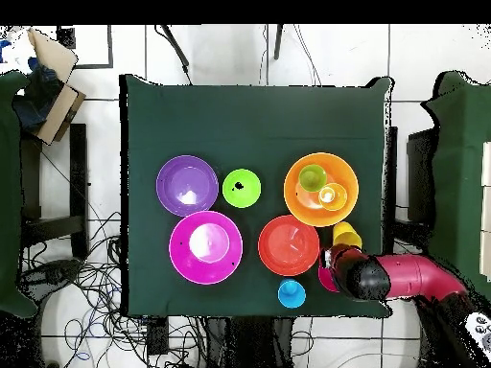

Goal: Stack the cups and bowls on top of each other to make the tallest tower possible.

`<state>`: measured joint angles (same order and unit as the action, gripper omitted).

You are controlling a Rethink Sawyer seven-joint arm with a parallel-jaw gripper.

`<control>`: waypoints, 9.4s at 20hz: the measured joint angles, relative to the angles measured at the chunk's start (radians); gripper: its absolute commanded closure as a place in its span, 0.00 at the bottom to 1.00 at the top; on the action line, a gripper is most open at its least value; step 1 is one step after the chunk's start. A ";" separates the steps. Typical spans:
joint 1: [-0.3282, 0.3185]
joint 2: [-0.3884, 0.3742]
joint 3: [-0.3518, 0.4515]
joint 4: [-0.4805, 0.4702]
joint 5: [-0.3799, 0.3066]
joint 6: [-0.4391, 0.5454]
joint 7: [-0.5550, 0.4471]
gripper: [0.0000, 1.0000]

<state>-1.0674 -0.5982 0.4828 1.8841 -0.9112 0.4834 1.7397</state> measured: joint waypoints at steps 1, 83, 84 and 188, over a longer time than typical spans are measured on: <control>0.000 0.000 0.006 0.000 0.000 0.000 0.000 0.00; -0.006 -0.128 0.043 -0.029 0.058 0.171 0.000 1.00; -0.006 -0.128 0.044 -0.029 0.058 0.171 0.000 1.00; 0.375 -0.214 -0.093 -0.132 0.315 0.254 0.022 1.00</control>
<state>-0.6927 -0.8119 0.3899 1.7523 -0.5966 0.7375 1.7615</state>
